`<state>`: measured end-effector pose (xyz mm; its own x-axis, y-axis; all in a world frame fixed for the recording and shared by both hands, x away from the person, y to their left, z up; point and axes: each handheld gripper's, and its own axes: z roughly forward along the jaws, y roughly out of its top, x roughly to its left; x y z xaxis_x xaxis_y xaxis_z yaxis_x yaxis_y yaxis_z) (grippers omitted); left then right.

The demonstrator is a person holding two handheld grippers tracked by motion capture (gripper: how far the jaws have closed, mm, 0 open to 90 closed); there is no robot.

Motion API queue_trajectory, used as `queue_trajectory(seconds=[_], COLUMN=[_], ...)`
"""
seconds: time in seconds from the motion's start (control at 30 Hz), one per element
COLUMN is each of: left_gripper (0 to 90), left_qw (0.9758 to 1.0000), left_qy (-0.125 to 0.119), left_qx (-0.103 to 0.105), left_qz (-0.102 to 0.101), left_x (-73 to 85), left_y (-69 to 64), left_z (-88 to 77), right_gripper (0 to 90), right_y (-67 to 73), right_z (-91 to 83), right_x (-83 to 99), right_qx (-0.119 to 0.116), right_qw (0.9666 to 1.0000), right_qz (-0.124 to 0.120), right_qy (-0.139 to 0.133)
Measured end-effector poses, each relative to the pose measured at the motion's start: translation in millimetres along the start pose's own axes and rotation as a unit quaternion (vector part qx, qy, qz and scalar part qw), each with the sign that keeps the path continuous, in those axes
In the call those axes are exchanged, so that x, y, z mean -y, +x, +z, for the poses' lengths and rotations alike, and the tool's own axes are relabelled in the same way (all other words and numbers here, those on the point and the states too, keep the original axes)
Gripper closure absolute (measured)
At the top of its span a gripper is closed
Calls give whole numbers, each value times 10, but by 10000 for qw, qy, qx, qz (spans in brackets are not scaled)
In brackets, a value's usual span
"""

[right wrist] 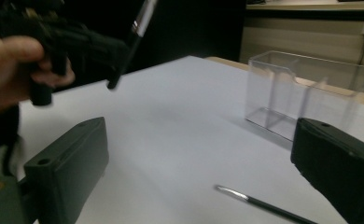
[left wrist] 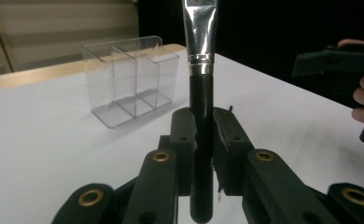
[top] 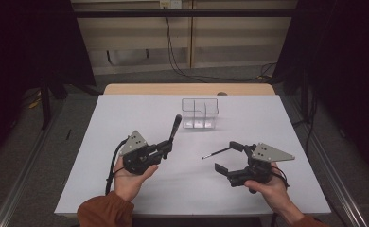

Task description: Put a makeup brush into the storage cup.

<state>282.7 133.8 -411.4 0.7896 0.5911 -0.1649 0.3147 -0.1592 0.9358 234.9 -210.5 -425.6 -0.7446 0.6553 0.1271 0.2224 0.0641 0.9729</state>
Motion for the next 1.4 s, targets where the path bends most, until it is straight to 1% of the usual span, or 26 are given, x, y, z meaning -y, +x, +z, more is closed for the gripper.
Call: queue_trajectory(seconds=[0.03,0.07,0.1,0.13,0.17,0.23,0.27,0.3,0.33,0.37,0.4,0.53,0.63,0.7,0.73,0.77,0.83,0.93,0.97,1.07,1.1,1.13,1.2,1.27,1.37,1.4], left_gripper=[794,794,794,794,794,794,794,794,794,794,794,794,794,794,794,794,794,793,793,794,794,794,794,794,794,794], left_qw=[9999,9999,9999,9999,9999,9999,9999,9998,9997,9997,9997,9996,9995,9994,9994,9994,9993,9993,9993,9994,9994,9995,9995,9995,9994,9994], left_qy=[70,70,85,56,56,61,19,21,56,56,64,77,93,97,100,90,100,88,88,66,66,60,68,68,82,82], left_qx=[70,70,86,127,127,129,164,174,213,213,223,243,284,303,305,320,318,311,311,308,308,252,250,263,271,271], left_qz=[28,28,34,20,20,69,39,46,99,99,98,95,115,121,142,137,197,189,189,175,175,188,173,180,213,213], left_x=[8,8,10,10,10,5,6,7,8,8,9,25,29,28,26,25,17,16,16,20,20,24,26,40,43,43], left_y=[-15,-15,-24,-42,-42,-56,-69,-76,-87,-87,-92,-88,-99,-107,-118,-124,-138,-139,-139,-141,-141,-143,-142,-154,-167,-167], left_z=[20,20,28,34,34,33,38,40,43,43,48,86,117,123,128,131,133,134,134,125,125,122,123,141,154,154], right_gripper=[40,40,40,40,40,36,35,28,28,28,28,28,39,39,42,45,50,62,62,70,70,73,74,78,139,139], right_y=[27,27,61,75,75,101,108,125,131,131,148,176,192,192,183,180,173,155,155,110,101,95,88,78,56,56], right_z=[42,42,100,132,132,200,222,272,292,292,328,396,439,456,501,514,553,614,614,685,701,716,733,783,832,832], right_x=[-38,-38,-83,-102,-102,-125,-130,-140,-146,-146,-162,-199,-226,-236,-262,-270,-298,-352,-352,-443,-459,-469,-474,-460,-440,-440], right_qx=[-65,-65,-170,-214,-214,-294,-320,-370,-398,-398,-442,-537,-583,-590,-615,-605,-617,-662,-662,-624,-594,-594,-602,-534,-567,-567], right_qw=[10000,10000,9998,9996,9996,9994,9994,9991,9990,9990,9987,9983,9980,9980,9979,9979,9978,9976,9976,9979,9981,9981,9981,9985,9981,9981], right_qz=[-58,-58,-117,-157,-157,-154,-141,-180,-167,-167,-192,-133,-147,-140,-106,-126,-122,-105,-105,-41,-56,-42,-23,-21,94,94], right_qy=[3,3,7,13,13,46,58,119,134,134,186,193,193,187,194,198,207,187,187,162,161,158,158,143,211,211])
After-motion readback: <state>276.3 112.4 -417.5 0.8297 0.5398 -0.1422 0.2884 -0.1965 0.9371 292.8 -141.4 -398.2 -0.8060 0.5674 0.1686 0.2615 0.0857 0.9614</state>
